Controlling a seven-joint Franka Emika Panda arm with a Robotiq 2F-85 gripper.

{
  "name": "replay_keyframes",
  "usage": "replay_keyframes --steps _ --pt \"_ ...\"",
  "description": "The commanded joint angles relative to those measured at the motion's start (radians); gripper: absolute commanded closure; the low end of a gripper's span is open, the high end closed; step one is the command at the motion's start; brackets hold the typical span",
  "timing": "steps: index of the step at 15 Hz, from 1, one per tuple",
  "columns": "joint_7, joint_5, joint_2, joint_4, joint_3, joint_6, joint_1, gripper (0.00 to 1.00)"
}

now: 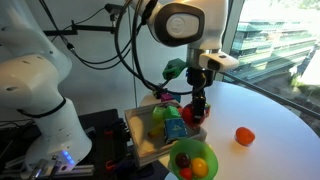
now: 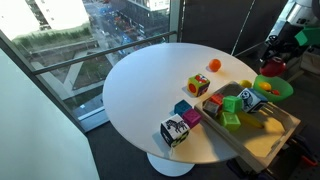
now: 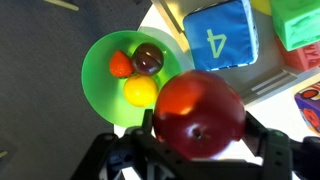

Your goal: Put the apple inside the bowl

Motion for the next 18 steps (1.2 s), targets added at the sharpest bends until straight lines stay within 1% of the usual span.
replay_keyframes --steps 1,6,10,13,18 --pt "-0.012 -0.013 0.005 0.013 -0.018 -0.009 -0.016 0.42" --pt "-0.017 -0.036 0.028 0.016 -0.047 -0.004 -0.041 0.42" --pt "-0.021 -0.067 0.059 0.013 -0.069 0.022 -0.058 0.42" --pt "-0.031 -0.072 0.098 0.012 -0.085 0.062 -0.062 0.42" --pt "-0.069 -0.051 0.169 0.001 -0.105 0.139 -0.055 0.42"
